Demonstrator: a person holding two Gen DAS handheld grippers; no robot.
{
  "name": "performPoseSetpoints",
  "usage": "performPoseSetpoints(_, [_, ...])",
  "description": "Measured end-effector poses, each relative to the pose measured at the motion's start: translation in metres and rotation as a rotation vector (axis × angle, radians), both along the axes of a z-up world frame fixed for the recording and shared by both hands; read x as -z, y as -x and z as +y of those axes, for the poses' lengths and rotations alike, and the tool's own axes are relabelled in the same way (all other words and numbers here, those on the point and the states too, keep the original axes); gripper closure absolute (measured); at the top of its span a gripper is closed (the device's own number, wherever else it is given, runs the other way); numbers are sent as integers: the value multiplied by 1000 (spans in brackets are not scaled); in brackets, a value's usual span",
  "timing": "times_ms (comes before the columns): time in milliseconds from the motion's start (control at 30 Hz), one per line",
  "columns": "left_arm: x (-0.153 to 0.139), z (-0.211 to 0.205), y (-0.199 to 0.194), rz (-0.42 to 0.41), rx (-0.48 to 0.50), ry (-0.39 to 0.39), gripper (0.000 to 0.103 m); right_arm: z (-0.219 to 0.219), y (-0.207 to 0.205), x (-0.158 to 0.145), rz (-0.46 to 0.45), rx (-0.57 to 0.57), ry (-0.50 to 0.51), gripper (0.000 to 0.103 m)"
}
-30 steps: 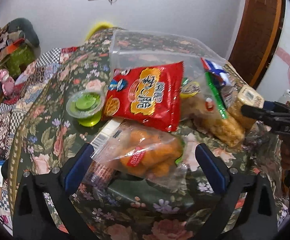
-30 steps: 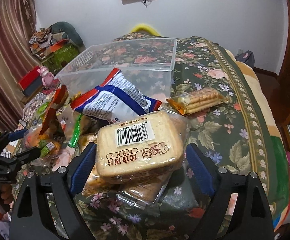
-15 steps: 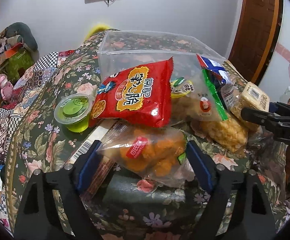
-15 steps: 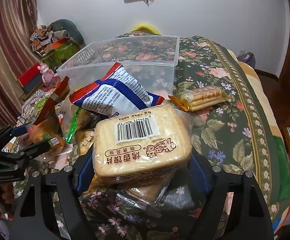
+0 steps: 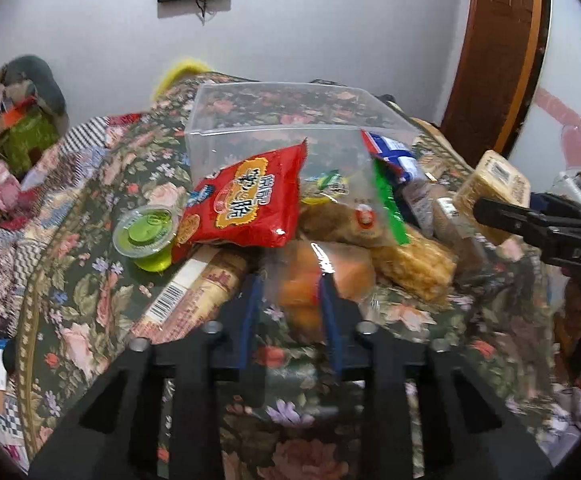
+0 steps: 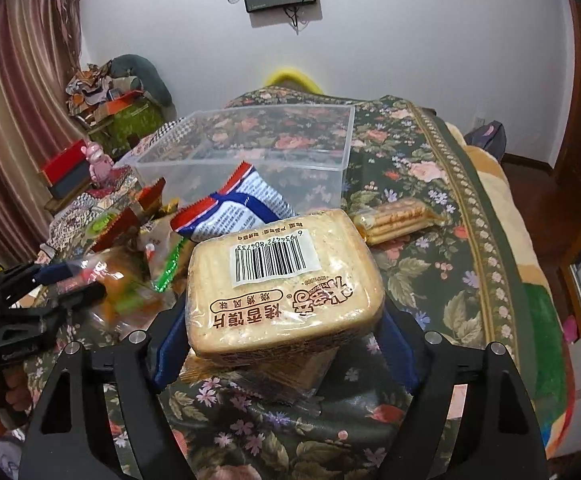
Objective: Organize snacks
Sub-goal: 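Grasp the square barcode cracker pack with the right tool while the left tool grasps the orange fried-snack bag, then carry both held snacks over the clear box and open both tools to drop them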
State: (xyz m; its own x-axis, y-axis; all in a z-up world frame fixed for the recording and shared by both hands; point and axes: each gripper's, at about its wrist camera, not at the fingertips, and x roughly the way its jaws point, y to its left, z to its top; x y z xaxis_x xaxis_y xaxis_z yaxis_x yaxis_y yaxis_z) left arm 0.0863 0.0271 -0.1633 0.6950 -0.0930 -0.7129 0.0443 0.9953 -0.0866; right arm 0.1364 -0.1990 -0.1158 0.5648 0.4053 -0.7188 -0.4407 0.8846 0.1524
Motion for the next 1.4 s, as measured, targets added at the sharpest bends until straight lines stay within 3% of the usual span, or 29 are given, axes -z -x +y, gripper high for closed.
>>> performPoseSetpoints(133, [-5, 2, 1, 22, -8, 16, 79, -1, 2, -6, -15, 2, -13, 24])
performPoseSetpoints(200, [-1, 5, -3, 39, -16, 37, 65, 0, 4, -8, -14, 2, -19, 24])
performPoseSetpoints(267, [2, 3, -8, 58, -23, 56, 27, 0, 6, -7, -13, 0, -19, 24])
performPoseSetpoints(433, [12, -16, -28, 79, 10, 27, 15, -3, 9, -8, -15, 4, -10, 24])
performPoseSetpoints(633, [33, -31, -51, 118, 13, -5, 17, -6, 10, -8, -15, 14, -11, 24])
performPoseSetpoints(700, [37, -28, -52, 118, 24, 17, 35, -6, 10, -9, -19, 14, -8, 24])
performPoseSetpoints(733, [37, -27, -51, 123, 35, 40, 49, -6, 10, -9, -21, 13, -7, 24])
performPoseSetpoints(1033, [0, -22, -21, 47, 48, 18, 50, -1, 6, -21, -55, 9, -21, 24])
performPoseSetpoints(1400, [-58, -11, -28, -78, 36, 33, 50, 15, -12, -46, -140, -5, -24, 24])
